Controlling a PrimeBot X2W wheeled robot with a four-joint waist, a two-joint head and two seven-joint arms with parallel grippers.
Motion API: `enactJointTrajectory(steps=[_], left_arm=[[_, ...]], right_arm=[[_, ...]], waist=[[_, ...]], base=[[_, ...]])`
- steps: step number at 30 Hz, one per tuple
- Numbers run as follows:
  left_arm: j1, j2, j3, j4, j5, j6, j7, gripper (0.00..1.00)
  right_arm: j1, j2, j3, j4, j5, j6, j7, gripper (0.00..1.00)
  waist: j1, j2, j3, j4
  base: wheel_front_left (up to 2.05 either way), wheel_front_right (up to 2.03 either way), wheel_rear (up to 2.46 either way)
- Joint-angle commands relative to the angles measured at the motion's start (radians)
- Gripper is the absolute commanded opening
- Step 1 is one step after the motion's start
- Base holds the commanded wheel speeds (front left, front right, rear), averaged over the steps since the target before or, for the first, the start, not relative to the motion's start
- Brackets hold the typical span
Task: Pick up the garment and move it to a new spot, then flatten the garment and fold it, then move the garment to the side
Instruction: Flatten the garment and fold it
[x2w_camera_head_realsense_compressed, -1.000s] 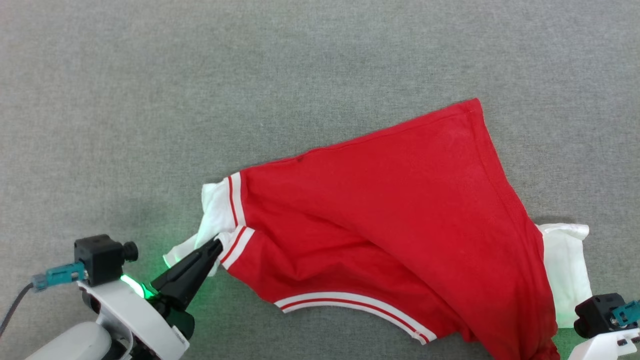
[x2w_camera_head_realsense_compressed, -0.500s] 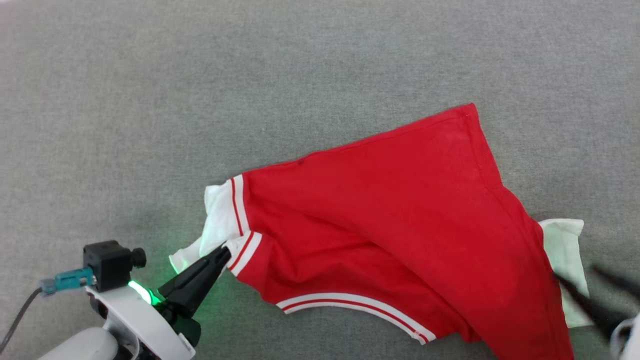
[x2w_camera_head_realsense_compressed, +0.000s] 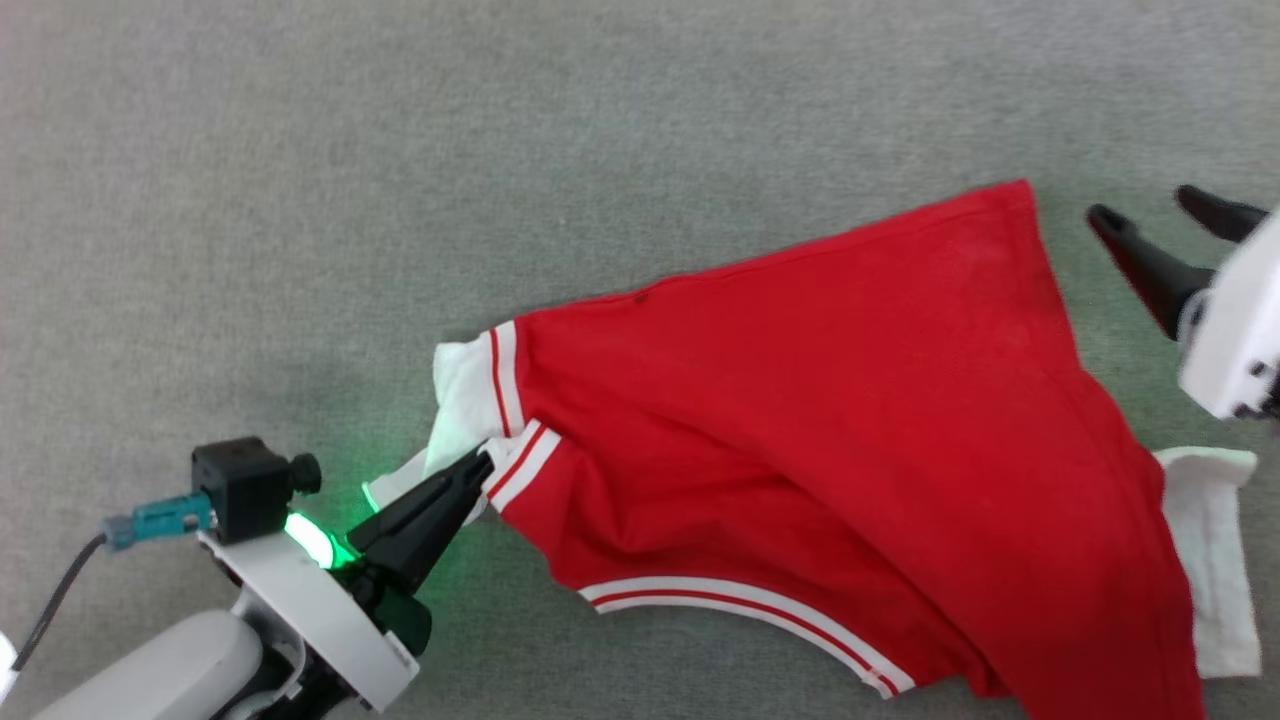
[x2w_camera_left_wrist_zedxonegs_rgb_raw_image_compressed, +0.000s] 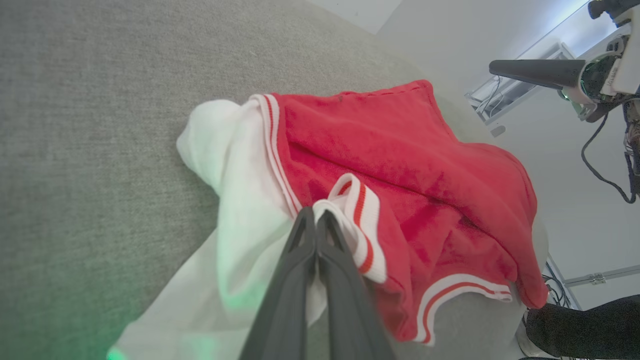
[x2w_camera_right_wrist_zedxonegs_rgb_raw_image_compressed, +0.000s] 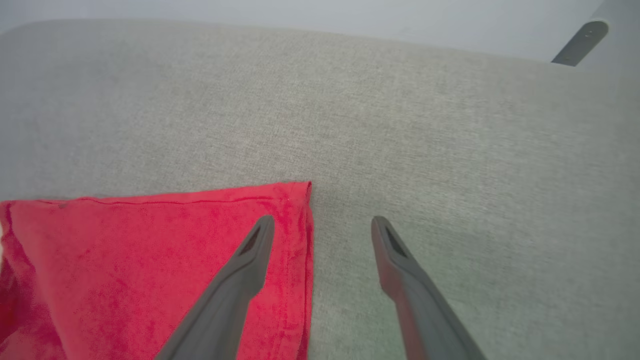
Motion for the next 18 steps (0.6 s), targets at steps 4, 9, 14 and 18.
enactJointTrajectory(steps=[4,9,14,18], left_arm=[[-0.032,-0.015,-0.004,0.001,0.0,0.003,0.001,0.0],[-0.055,-0.035,-0.008,0.005,0.002,0.003,0.001,0.0],[-0.07,-0.049,-0.014,0.009,0.003,0.003,0.001,0.0],[-0.072,-0.055,-0.014,0.015,-0.001,0.003,0.001,0.0]], right_arm=[[-0.071,-0.017,0.069,0.127,-0.025,0.0,-0.01,1.0],[-0.117,-0.038,0.142,0.255,-0.042,0.0,-0.006,1.0],[-0.107,-0.056,0.211,0.336,-0.036,0.0,0.027,1.0],[-0.097,-0.055,0.226,0.355,-0.015,0.0,0.037,0.12]], waist=[[-0.0001,0.0,0.049,0.041],[-0.0001,0.0,0.073,0.058],[-0.0001,0.0,0.081,0.068],[-0.0001,0.0,0.076,0.072]], base=[[0.0,0.0,0.0],[0.0,0.0,0.0],[0.0,0.0,0.0],[0.0,0.0,0.0]])
